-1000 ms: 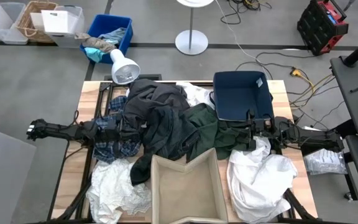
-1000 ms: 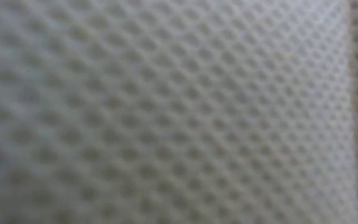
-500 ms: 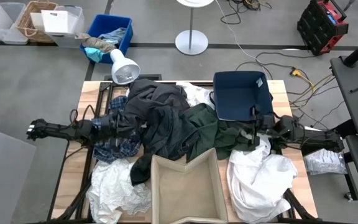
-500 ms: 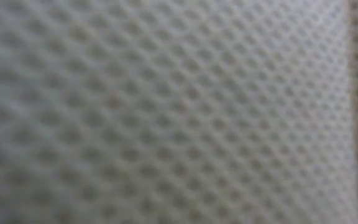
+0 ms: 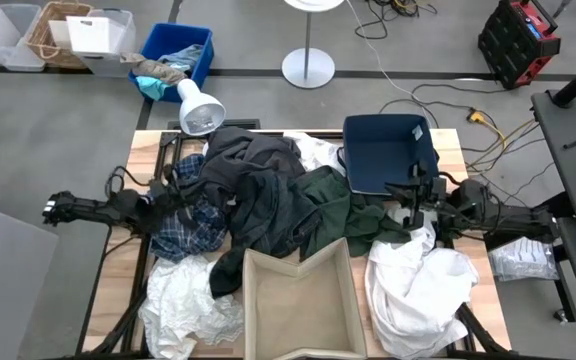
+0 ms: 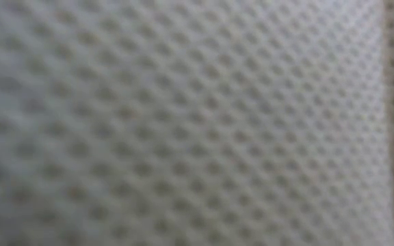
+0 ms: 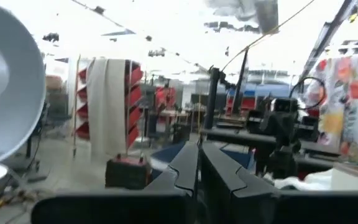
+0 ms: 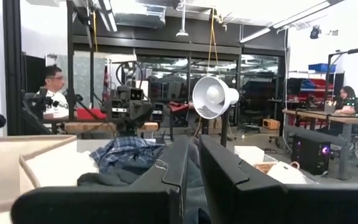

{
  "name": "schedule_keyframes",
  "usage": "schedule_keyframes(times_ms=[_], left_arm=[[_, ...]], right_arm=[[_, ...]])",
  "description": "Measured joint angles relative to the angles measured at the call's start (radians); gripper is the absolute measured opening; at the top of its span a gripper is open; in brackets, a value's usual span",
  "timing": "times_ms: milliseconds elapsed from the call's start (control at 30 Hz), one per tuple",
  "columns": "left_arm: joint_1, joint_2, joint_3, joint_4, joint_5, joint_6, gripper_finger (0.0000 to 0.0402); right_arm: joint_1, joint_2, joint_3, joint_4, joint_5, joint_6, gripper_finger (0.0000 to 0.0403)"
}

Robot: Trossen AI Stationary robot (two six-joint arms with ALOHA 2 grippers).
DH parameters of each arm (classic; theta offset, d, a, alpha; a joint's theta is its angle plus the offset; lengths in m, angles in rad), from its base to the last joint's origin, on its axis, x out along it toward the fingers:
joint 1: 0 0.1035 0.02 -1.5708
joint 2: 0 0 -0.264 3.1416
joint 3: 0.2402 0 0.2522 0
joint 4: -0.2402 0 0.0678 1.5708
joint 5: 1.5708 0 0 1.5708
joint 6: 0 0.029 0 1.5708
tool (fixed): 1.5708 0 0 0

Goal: Sort clothes
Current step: Put the dark blue pants into the brown laundry organizer

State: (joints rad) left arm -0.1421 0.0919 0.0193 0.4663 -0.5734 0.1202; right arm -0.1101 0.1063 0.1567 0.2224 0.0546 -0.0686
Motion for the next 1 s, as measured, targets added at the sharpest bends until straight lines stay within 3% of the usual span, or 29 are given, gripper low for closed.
schedule_keyframes(times_ms=[233, 367, 600, 767, 1000], left_arm=[[-0.001, 0.045, 0.0, 0.043, 0.068, 0.031, 0.0], [-0.001, 0.103, 0.002, 0.129, 0.071, 0.028, 0.0], [-0.001, 0.265, 0.111, 0.101, 0.117, 0.004, 0.0], [-0.001, 0.393, 0.266, -0.049, 0.096, 0.019, 0.0], [0.0, 0.583, 0.481, -0.414, -0.068, -0.06, 0.0]], right_arm=[[0.0, 0.077, 0.059, -0.015, 0.001, -0.131, 0.0034], [0.0, 0.124, 0.098, -0.016, 0.001, -0.129, 0.0034], [0.0, 0.192, 0.158, -0.074, 0.001, -0.084, 0.0034], [0.0, 0.23, 0.185, -0.101, 0.0, -0.062, 0.0034], [0.0, 0.258, 0.218, -0.112, -0.001, -0.063, 0.0034]])
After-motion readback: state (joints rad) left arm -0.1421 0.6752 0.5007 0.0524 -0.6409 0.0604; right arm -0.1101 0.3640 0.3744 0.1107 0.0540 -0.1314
